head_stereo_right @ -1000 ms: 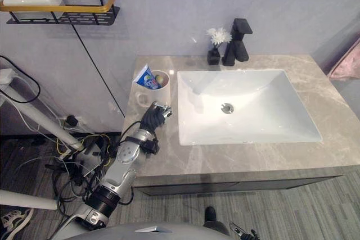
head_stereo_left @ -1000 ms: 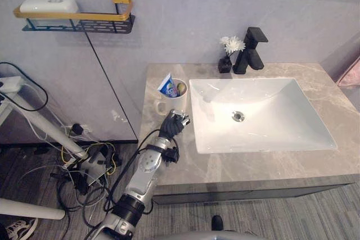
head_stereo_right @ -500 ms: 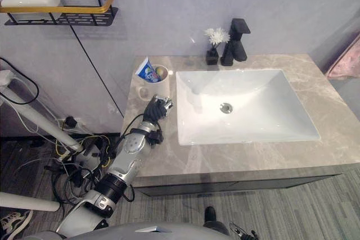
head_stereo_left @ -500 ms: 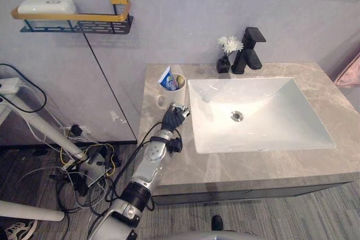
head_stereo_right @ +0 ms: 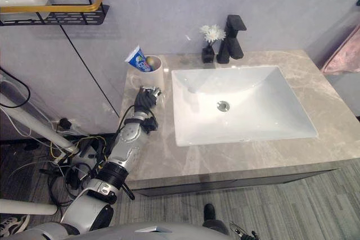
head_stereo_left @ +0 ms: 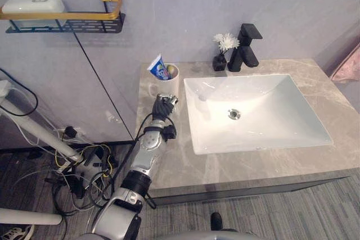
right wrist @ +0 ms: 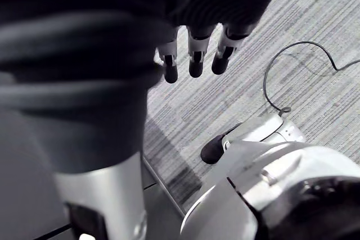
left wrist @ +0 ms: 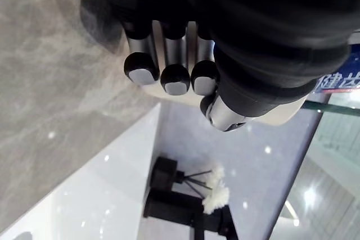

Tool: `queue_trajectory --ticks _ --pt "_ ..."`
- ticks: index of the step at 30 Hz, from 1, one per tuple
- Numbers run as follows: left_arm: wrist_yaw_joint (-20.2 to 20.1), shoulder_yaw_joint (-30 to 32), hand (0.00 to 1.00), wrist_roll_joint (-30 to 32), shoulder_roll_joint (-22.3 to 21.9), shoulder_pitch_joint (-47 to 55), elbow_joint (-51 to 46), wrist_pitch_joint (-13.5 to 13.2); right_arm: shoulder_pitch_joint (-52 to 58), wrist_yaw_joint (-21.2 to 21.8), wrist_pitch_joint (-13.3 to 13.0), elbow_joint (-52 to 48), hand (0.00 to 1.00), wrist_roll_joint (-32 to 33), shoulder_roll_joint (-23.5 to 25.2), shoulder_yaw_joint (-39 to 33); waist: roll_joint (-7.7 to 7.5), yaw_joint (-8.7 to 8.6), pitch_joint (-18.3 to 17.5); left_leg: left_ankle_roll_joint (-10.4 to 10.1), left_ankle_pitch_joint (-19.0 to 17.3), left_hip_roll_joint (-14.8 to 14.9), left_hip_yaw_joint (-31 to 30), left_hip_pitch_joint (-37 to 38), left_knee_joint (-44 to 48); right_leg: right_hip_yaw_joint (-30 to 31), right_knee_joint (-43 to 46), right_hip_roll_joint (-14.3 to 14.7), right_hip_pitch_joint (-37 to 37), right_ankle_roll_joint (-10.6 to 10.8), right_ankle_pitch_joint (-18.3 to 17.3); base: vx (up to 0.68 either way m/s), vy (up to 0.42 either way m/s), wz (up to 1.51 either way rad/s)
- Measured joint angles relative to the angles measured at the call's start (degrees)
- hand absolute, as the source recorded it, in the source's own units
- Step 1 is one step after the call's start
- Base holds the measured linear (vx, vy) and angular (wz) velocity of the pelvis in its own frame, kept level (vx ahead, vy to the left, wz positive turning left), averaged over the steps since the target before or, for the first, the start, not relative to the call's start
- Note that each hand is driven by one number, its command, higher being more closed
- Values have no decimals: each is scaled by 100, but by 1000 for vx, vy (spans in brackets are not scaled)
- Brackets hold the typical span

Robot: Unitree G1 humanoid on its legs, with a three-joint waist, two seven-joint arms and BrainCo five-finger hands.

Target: Organize washtable

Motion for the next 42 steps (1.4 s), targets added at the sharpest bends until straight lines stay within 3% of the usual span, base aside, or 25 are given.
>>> queue_trajectory --ticks 7,16,19,20,21,25,30,32,36,42 --pt "197 225 100 0 15 -37 47 7 0 6 3 -2 0 -3 3 -89 32 2 38 1 -22 5 100 18 3 111 -1 21 -8 -7 15 -8 1 -8" --pt "150 153 100 -1 16 207 -452 18 0 67 -11 -9 0 2 3 -139 66 12 148 4 -35 10 103 83 0 115 0 28 8 -6 16 3 1 -1" --pt "24 -295 100 -4 132 478 -891 83 1 68 -11 -5 0 5 -1 -141 87 15 185 4 -34 15 36 71 2 24 1 24 38 -6 16 30 7 18" --pt "-469 -1067 100 6 288 1138 -1727 174 2 81 -13 5 0 4 -3 -137 73 35 192 5 -34 18 -130 76 7 -198 1 6 140 -6 16 46 22 36" --pt "-642 -1191 100 8 295 1321 -1907 174 2 95 -14 6 0 4 -3 -136 71 42 191 11 -38 16 -159 77 13 -233 1 0 160 -6 16 42 25 38" --pt "-898 -1203 100 1 333 1544 -2111 253 -15 125 -18 8 0 2 -11 -89 74 46 195 21 -44 13 -204 75 53 -328 2 -14 204 -6 15 1 3 5" --pt "-1126 -1131 100 -335 586 2817 -3397 305 11 198 -25 48 0 16 -20 -62 72 58 201 24 -42 2 -358 -8 123 -495 21 -43 245 -7 16 -4 -4 14" --pt "-1137 -961 100 -340 656 3061 -3682 307 11 205 -25 58 0 55 -30 -52 68 137 203 25 -41 -4 -442 -24 175 -572 29 -59 302 -7 16 -20 -1 25" --pt "-982 10 100 -391 510 3482 -4551 245 29 226 -35 120 0 57 -94 139 59 328 184 46 -28 -43 -547 -126 278 -683 42 -121 380 -8 15 -58 5 18" --pt "-432 1962 100 -172 -35 4133 -5884 -193 158 324 -46 272 0 62 -104 133 -11 656 130 48 -27 -67 -688 -304 485 -745 47 -141 397 -14 11 -53 -12 12"
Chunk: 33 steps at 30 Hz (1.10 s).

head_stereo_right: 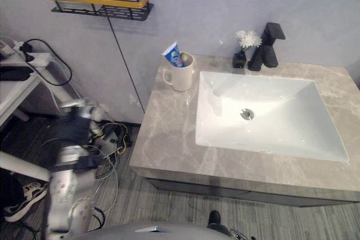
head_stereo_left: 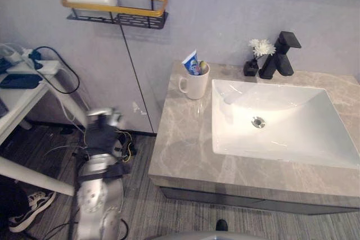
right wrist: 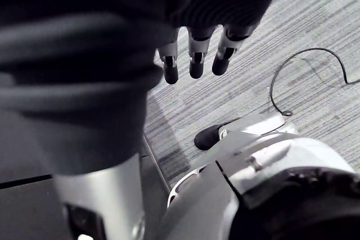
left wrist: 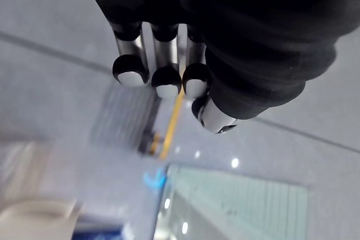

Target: Organize washtable

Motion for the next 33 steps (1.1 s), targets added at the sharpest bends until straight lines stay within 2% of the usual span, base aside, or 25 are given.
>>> queue_trajectory --ticks 4,7,10,11,14,15,16,19,21,24,31,33 --pt "422 876 100 482 -407 269 79 -110 78 15 -10 2 0 1 2 -14 13 104 -124 -7 3 0 -68 -9 31 -45 0 1 69 -13 -8 -46 -15 7" --pt "834 1278 100 1077 -623 346 999 -267 114 54 -24 -14 0 1 3 -12 3 172 -190 -15 6 0 -116 9 31 -82 -1 0 115 -24 -14 -53 -9 8" --pt "988 1359 100 1197 -645 330 3236 -42 110 110 -18 -77 0 -2 56 61 -39 173 -265 -39 67 9 -133 34 -57 -150 -3 -1 123 -32 -19 -38 -14 6" --pt "986 1358 100 1198 -644 327 3640 49 109 110 -17 -85 0 -2 68 64 -42 168 -269 -42 86 12 -132 54 -91 -162 -3 -1 129 -34 -20 0 0 0" --pt "793 1320 100 1121 -637 289 5389 326 110 98 -10 -123 0 -1 87 187 -101 148 -295 -49 123 25 -120 157 -205 -192 -5 6 167 -43 -30 8 0 -2" --pt "676 1325 0 1011 -609 217 6320 416 99 87 -12 -121 0 -1 81 183 -111 141 -288 -49 126 24 -115 223 -245 -186 -5 6 204 -42 -32 45 11 -8" --pt "536 1336 0 983 -571 59 7358 519 93 63 -12 -110 0 -2 70 164 -108 124 -284 -47 130 22 -92 299 -271 -138 -4 10 251 -37 -28 50 15 -10" --pt "331 1383 0 839 -513 2 8368 660 80 43 -13 -85 0 -3 69 91 -97 119 -274 -45 131 27 3 461 -298 -50 -3 22 315 -33 -33 50 16 -16" --pt "96 1269 0 846 -269 -168 9054 778 43 43 5 -44 0 -9 72 -50 -77 103 -255 -45 131 14 22 492 -310 -29 -3 7 325 -30 -32 11 12 -8" --pt "-399 1161 0 944 -139 -204 9267 1054 -12 85 29 -27 0 -20 73 -82 -69 -5 -234 -44 131 19 110 616 -363 59 -5 22 360 -29 -31 2 10 -14" --pt "-456 511 0 1612 125 -565 9546 1091 -24 125 54 3 0 -18 48 -15 -60 -18 -214 -43 129 18 217 710 -388 161 -13 29 370 -16 -22 -8 3 -10" --pt "-387 135 0 1761 218 -638 9639 1081 -43 126 55 5 0 -19 44 29 -36 -19 -173 -43 128 18 204 766 -390 164 -8 29 422 -14 -21 0 0 0"
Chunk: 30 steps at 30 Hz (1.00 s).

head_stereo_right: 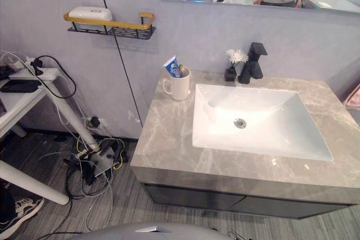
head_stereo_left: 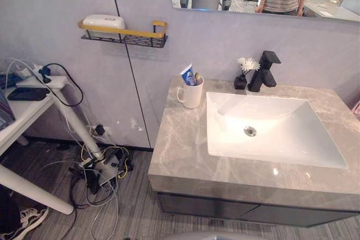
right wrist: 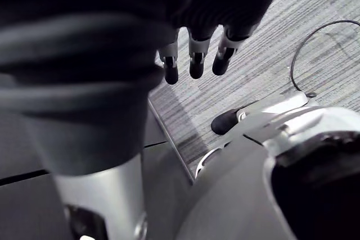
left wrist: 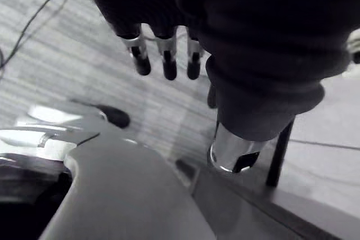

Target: Organize washtable

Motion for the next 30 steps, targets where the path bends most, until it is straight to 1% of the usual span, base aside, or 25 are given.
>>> queue_trajectory --ticks 2,3,4,5,6,7,9,11,12,13,14,15,17,18,19,21,22,23,24,25,26,27,28,29,30 --pt "18 -162 0 1 35 -64 51 0 -23 0 0 -1 0 0 -7 13 45 -4 47 1 -1 0 -29 48 4 -19 2 -1 70 0 -1 -7 -1 5" --pt "23 -168 0 2 35 -82 62 2 -25 -1 0 0 0 0 -8 14 6 -7 77 2 -1 -2 -52 44 9 -44 2 -5 82 1 -2 -11 -8 17" --pt "32 -213 0 -2 44 -112 59 0 -70 -2 -1 -1 0 -5 -8 27 42 -6 100 2 0 -4 -124 32 41 -116 4 -11 127 -1 -5 -22 -21 34" --pt "43 -310 0 -2 70 -148 57 -1 -103 -6 -4 -2 0 -52 -17 85 10 -21 192 2 0 -8 -259 3 95 -236 4 -21 204 0 -23 -30 -31 48" --pt "48 -342 0 -7 81 -153 56 -8 -115 -7 -6 -3 0 -76 -50 229 23 -20 217 0 3 -8 -363 -41 141 -330 5 -22 243 -7 -34 -51 -54 78" --pt "80 -344 0 -21 85 -167 55 -13 -129 -10 -18 -4 0 -176 -76 327 41 -21 221 -14 12 -13 -600 -190 239 -546 6 -25 290 -16 -72 -39 -51 73" --pt "103 -345 0 -59 82 -165 56 -12 -135 -12 -26 -4 0 -245 -118 461 46 -10 241 -39 34 -12 -765 -286 288 -710 7 -16 330 -35 -102 -31 -55 67" --pt "150 -361 0 -68 62 -173 55 -6 -206 -26 -28 -3 0 -338 -187 597 81 4 409 -70 51 -1 -1070 -386 456 -982 9 24 488 -67 -157 -51 -71 67" --pt "173 -360 0 -98 54 -184 54 -15 -240 -30 -38 -5 0 -338 -212 661 98 1 460 -70 45 -2 -1125 -433 549 -1034 16 30 523 -91 -195 -78 -58 46" --pt "235 -357 0 -121 20 -222 46 -29 -325 -41 -50 -5 0 -336 -266 706 112 0 534 -59 -4 7 -1168 -561 817 -1088 226 26 466 -120 -315 -110 -34 31" --pt "276 -344 0 -122 -11 -300 34 -37 -405 -71 -59 -4 0 -329 -319 743 165 9 695 -49 -45 14 -1175 -614 1102 -1087 547 -2 364 -164 -466 -122 -25 20" --pt "284 -330 0 -121 -26 -315 27 -43 -419 -83 -66 -5 0 -327 -333 763 184 6 738 -45 -60 19 -1176 -638 1206 -1073 689 -17 322 -161 -529 -141 -18 -5" --pt "318 -310 0 -124 -61 -314 18 -39 -422 -119 -79 -13 0 -320 -383 856 197 -5 739 -101 -106 70 -1200 -682 1295 -922 1001 -47 77 -202 -653 -139 -14 -30" --pt "332 -260 0 -138 -74 -313 17 -38 -428 -123 -92 -15 0 -319 -412 858 232 -7 744 -161 -227 132 -1220 -699 1381 -800 1100 -47 -35 -155 -691 -122 0 -43" --pt "336 -190 0 -159 -89 -318 18 -35 -429 -122 -96 -16 0 -319 -419 854 259 -16 760 -164 -308 140 -1263 -726 1495 -734 1140 -25 -67 -148 -693 -139 25 -54" --pt "336 -45 0 -346 -185 -286 41 -24 -422 -118 -138 -29 0 -275 -423 841 337 -99 766 -175 -621 138 -1245 -774 1711 -400 1231 61 -137 -106 -688 -137 61 -51" --pt "335 -45 0 -347 -176 -268 42 -21 -411 -118 -134 -28 0 -267 -432 837 329 -126 732 -173 -628 130 -1234 -773 1704 -285 1175 89 -139 -91 -680 -106 75 -40" --pt "335 -57 0 -348 -144 -259 34 -20 -398 -116 -125 -27 0 -264 -409 818 275 -166 691 -191 -616 104 -1181 -774 1652 -82 1060 123 -165 -46 -653 -70 59 -31" --pt "336 -89 0 -350 -119 -259 19 -18 -388 -115 -123 -27 0 -262 -390 795 242 -163 667 -202 -606 81 -1147 -780 1606 -1 1022 120 -220 -32 -644 -85 68 -45" --pt "329 -201 0 -336 -50 -278 -8 -18 -380 -116 -102 -27 0 -235 -313 657 199 -162 651 -179 -589 -5 -1130 -819 1551 200 976 113 -352 15 -621 -92 70 -50" --pt "329 -355 0 -293 32 -344 -9 -19 -371 -127 -52 -24 0 -202 -265 536 148 -167 618 -85 -529 -100 -1113 -948 1562 355 981 84 -546 49 -606 -100 80 -50" --pt "330 -406 0 -256 48 -382 -12 -27 -374 -131 -40 -24 0 -200 -246 443 142 -162 614 -48 -508 -174 -1074 -1025 1557 470 982 59 -666 115 -568 -110 140 -61" --pt "342 -584 0 -203 113 -422 -83 -42 -376 -134 -37 -49 0 -187 -206 314 98 -166 587 64 -445 -363 -941 -1217 1506 732 975 -72 -991 256 -488 -84 180 -69" --pt "341 -686 0 -154 150 -461 -124 -55 -378 -132 -38 -67 0 -146 -173 181 74 -165 579 175 -396 -526 -831 -1395 1521 937 941 -175 -1228 340 -441 -54 205 -70" --pt "340 -736 0 -99 171 -491 -123 -60 -379 -133 -35 -68 0 -93 -160 134 60 -156 581 211 -376 -584 -732 -1432 1540 1037 891 -232 -1312 393 -411 -26 169 -52"
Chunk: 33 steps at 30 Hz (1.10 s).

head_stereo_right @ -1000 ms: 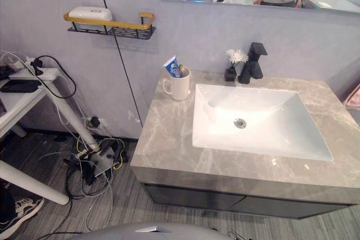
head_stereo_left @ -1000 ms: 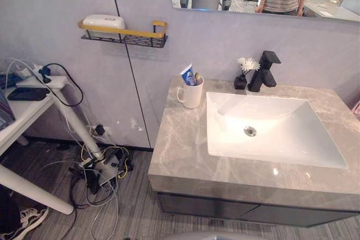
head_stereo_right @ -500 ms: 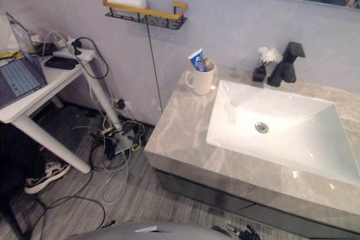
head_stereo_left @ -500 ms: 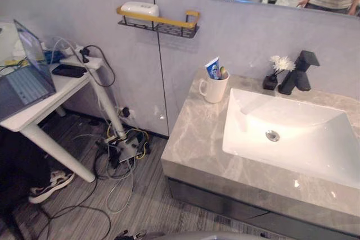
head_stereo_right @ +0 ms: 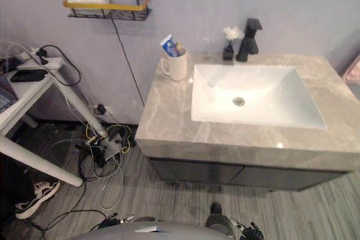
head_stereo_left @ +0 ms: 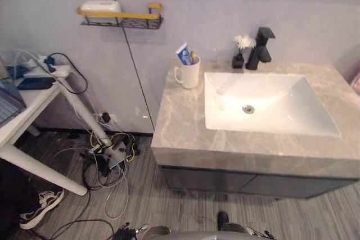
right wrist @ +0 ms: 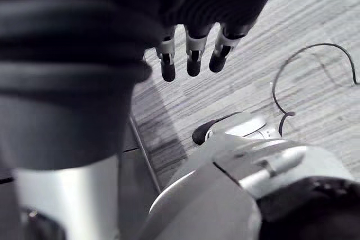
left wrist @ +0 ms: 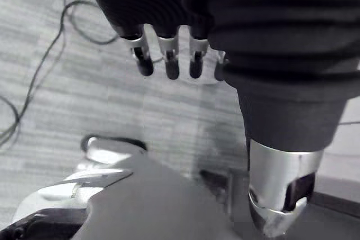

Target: Organize washtable

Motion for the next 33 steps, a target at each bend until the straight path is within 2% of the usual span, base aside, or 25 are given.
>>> queue_trajectory --ticks 1,2,3,4,5,6,7,9,10,11,12,13,14,15,16,17,18,19,20,23,26,30,31,32,33 --pt "1 -57 0 20 20 -21 2 -2 -7 -6 4 -8 0 31 9 -33 -8 7 4 56 19 -36 114 -61 22 79 -60 -37 -63 3 0 -19 241 -63" --pt "-11 -61 0 110 44 -69 28 -11 -5 -15 28 -38 0 56 73 -170 -54 -12 22 307 194 -120 448 -116 15 90 -297 -132 -97 180 -268 -11 231 -67" --pt "-11 -53 0 130 -13 -87 52 -14 -16 -30 28 -35 0 56 78 -187 55 -8 -16 404 264 -41 563 -127 -83 0 -304 -142 -74 265 -397 61 256 -97" --pt "-11 -39 0 223 -45 -77 101 -34 -88 -41 27 -4 0 65 35 -230 103 -1 20 489 341 99 856 -89 -238 -337 336 -93 -302 4 -355 85 216 -103" --pt "-37 -32 0 223 -27 -97 153 -31 -142 -39 65 11 0 107 31 -228 83 -7 32 528 414 199 1077 -1 -382 -657 1420 -12 -455 -341 -506 158 182 -110" --pt "-52 -30 0 223 0 -92 165 -20 -132 -42 85 14 0 107 63 -228 84 -6 47 545 464 238 1217 85 -503 -792 1918 8 -437 -516 -643 249 101 -99" --pt "-67 -33 0 222 43 -88 164 -4 -84 -47 115 27 0 106 118 -227 -6 1 -17 568 533 256 1415 209 -662 -1014 2510 8 -307 -683 -846 438 -32 -103" --pt "-102 -34 0 242 116 -12 170 14 -41 -25 121 74 0 99 173 -210 -149 24 -110 599 584 291 1942 301 -796 -1553 3293 -90 310 -754 -1263 483 -72 -123" --pt "-104 -26 0 269 116 -13 174 15 -41 -24 122 75 0 97 163 -210 -161 42 -128 619 597 305 2099 308 -777 -1712 3360 -154 458 -754 -1292 357 -77 -140" --pt "-111 32 0 269 109 -16 179 24 -73 -5 128 73 0 92 156 -216 -183 124 -141 629 626 328 2479 258 -737 -2083 3376 -377 744 -760 -1287 266 -73 -171" --pt "-130 210 0 264 93 -12 188 42 -137 9 147 75 0 87 159 -205 -298 194 -200 632 626 327 2846 165 -611 -2475 3176 -695 1034 -917 -1025 164 -82 -182" --pt "-136 278 0 257 101 -10 194 53 -184 14 162 78 0 51 174 -191 -344 247 -229 623 616 321 3009 101 -504 -2652 2892 -811 1161 -912 -852 -52 -109 -202" --pt "-153 409 0 225 28 -103 241 79 -270 16 159 65 0 -30 138 -165 -264 368 -186 558 579 391 3046 62 -459 -3048 2406 -669 1199 -921 -873 -152 -104 -162" --pt "-166 407 0 188 -28 -80 237 83 -266 18 160 73 0 -102 79 -153 -149 442 -290 532 583 342 2897 49 -610 -3118 2077 -584 1227 -907 -838 -152 -85 -191" --pt "-192 406 0 93 -171 17 208 67 -257 17 173 82 0 -191 -64 -166 98 546 -496 589 679 351 2808 55 -979 -3095 1438 -346 1391 -750 -884 -52 -88 -125" --pt "-201 410 0 16 -145 2 177 53 -337 29 177 75 0 -199 -6 -147 8 483 -539 587 774 292 3048 40 -1013 -3132 1659 -490 1338 -632 -1196 -86 -137 -124" --pt "-191 407 0 -66 -93 -104 161 35 -462 78 188 239 0 -247 51 -62 -152 490 -601 555 835 260 3252 -44 -1011 -3024 1422 -478 1296 -575 -1366 -93 -179 -76" --pt "-192 405 0 -90 -82 -121 151 29 -494 118 223 268 0 -250 74 34 -253 505 -668 509 903 261 3292 -121 -1062 -2958 1058 -360 1250 -523 -1370 -121 -171 -65" --pt "-197 382 0 -135 -76 -148 148 30 -543 126 221 242 0 -250 91 84 -231 503 -732 471 1030 295 3327 -201 -1151 -2944 713 -212 1239 -409 -1275 -83 -127 -29" --pt "-189 158 0 -144 -86 -239 88 26 -484 120 219 251 0 -235 100 116 -136 483 -703 403 1363 490 3179 -300 -1246 -3007 231 184 1327 -552 -980 -75 -108 6" --pt "-186 130 0 -124 -91 -335 80 22 -487 103 135 234 0 -174 111 122 -114 486 -566 344 1444 708 3131 -296 -1108 -2984 54 414 1457 -681 -892 -71 -108 -3" --pt "-154 36 0 -124 -27 -387 14 -42 -499 95 -33 172 0 -94 149 59 26 489 -78 258 1029 1465 3244 -364 85 -2470 -73 827 1668 -902 -847 -126 -91 -60" --pt "-149 36 0 -124 -17 -389 11 -52 -499 93 -42 172 0 -77 136 41 49 495 -5 301 989 1567 3195 -373 267 -2316 -73 883 1676 -940 -836 -142 -142 -114" --pt "-150 36 0 -125 6 -377 22 -54 -455 95 -38 176 0 -55 124 15 81 497 74 273 940 1612 2706 -509 578 -2032 -77 953 1666 -1022 -792 -119 -166 -123" --pt "-151 29 0 -126 3 -338 34 -53 -427 85 -29 188 0 2 21 -20 79 512 105 -20 736 1303 1791 -590 546 -1720 -52 946 1607 -1110 -810 -113 -142 -127"
